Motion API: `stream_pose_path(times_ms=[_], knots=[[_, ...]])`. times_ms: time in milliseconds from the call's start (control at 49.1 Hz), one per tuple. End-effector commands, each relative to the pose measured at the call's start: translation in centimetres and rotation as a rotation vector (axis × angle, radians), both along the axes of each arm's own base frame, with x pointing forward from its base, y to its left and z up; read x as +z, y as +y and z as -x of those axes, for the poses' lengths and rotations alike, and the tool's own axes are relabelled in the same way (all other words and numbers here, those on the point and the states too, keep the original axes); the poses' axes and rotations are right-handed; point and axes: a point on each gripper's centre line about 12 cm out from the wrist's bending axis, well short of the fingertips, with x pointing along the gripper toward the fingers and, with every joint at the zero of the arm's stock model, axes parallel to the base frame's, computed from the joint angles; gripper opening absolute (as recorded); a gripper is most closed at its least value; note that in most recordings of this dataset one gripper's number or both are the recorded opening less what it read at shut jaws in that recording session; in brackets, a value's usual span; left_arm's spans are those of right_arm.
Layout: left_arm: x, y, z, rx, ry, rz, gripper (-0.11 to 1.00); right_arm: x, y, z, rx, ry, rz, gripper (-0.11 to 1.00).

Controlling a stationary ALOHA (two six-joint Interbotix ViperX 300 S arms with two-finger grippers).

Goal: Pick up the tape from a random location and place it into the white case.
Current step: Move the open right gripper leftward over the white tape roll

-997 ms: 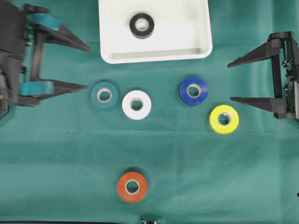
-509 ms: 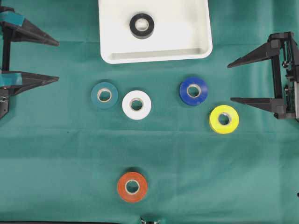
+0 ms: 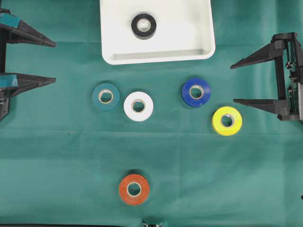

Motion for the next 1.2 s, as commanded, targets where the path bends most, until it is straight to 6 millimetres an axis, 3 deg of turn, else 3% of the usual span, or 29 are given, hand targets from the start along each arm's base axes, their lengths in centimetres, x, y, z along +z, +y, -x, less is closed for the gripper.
stream_pose_path(times_ms=[0, 733, 1181], knots=[[0.5, 0.1, -0.1, 0.003, -0.017, -0.001, 1.00, 1.1, 0.1, -0.3, 0.003, -0.031, -0.001, 0.92], [0.6, 0.1, -0.1, 0.002, -0.018, -0.002, 1.00, 1.2, 0.1, -0.5, 0.002, -0.044, -0.009, 0.92], [0.6, 0.1, -0.1, 0.002, -0.026, -0.004, 1.00, 1.7, 0.3, -5.3, -0.001, -0.028, -0.021, 0.92]])
